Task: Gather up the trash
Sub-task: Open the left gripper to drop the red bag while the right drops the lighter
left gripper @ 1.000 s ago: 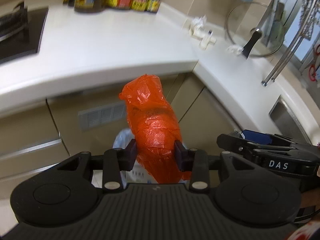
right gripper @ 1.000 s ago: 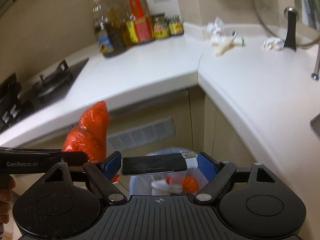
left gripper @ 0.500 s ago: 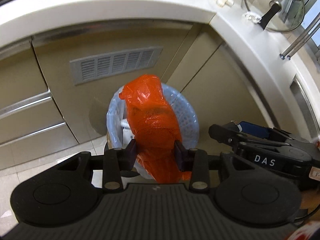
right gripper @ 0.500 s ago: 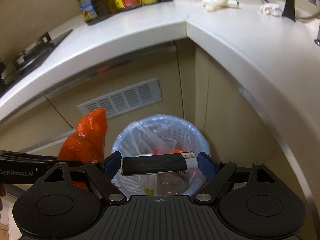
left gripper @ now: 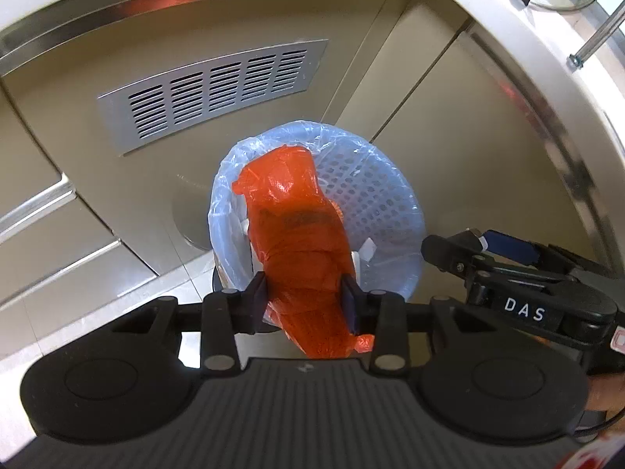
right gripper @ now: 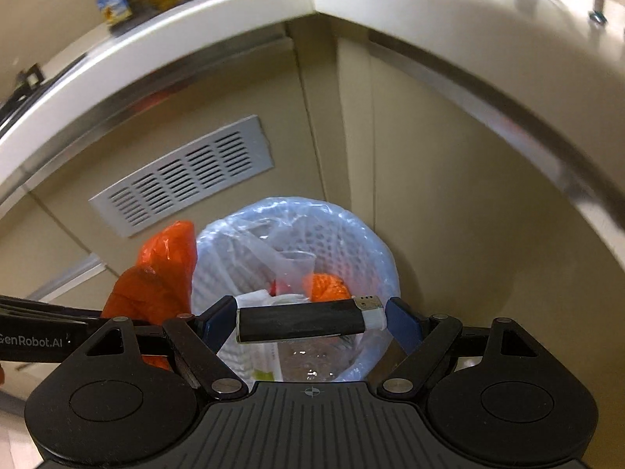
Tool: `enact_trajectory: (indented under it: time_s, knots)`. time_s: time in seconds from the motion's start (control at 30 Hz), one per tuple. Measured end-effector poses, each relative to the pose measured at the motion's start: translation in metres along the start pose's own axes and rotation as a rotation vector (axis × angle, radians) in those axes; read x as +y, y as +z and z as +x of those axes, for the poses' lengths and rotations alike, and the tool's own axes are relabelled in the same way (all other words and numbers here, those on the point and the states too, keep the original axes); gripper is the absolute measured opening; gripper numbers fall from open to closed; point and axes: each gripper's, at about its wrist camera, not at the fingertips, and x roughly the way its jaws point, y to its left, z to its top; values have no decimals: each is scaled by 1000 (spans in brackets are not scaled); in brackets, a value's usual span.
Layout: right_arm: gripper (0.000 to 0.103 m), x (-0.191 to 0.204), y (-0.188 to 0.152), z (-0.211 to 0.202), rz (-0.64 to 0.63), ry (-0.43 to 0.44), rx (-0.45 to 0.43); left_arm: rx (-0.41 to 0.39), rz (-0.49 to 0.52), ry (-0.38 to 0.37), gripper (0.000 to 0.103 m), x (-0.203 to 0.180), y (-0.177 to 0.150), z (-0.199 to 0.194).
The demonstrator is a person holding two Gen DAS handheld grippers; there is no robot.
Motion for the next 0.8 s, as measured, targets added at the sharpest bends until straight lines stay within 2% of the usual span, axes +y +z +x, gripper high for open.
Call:
enact_trajectory:
  time_s: [0.5, 0.57, 0.73, 0.8]
  knots:
    - [82, -10, 3, 37, 92, -50, -15, 91, 169, -2, 37, -3, 35, 61]
    - [82, -12, 3, 39, 104, -56, -10, 89, 214, 16, 44, -5, 37, 64]
    - [82, -14, 4, 41, 119, -58, -4, 66, 242, 46, 52, -4, 41, 65]
    - [82, -14, 5, 41, 120, -54, -3, 47, 233, 50, 52, -3, 41, 62]
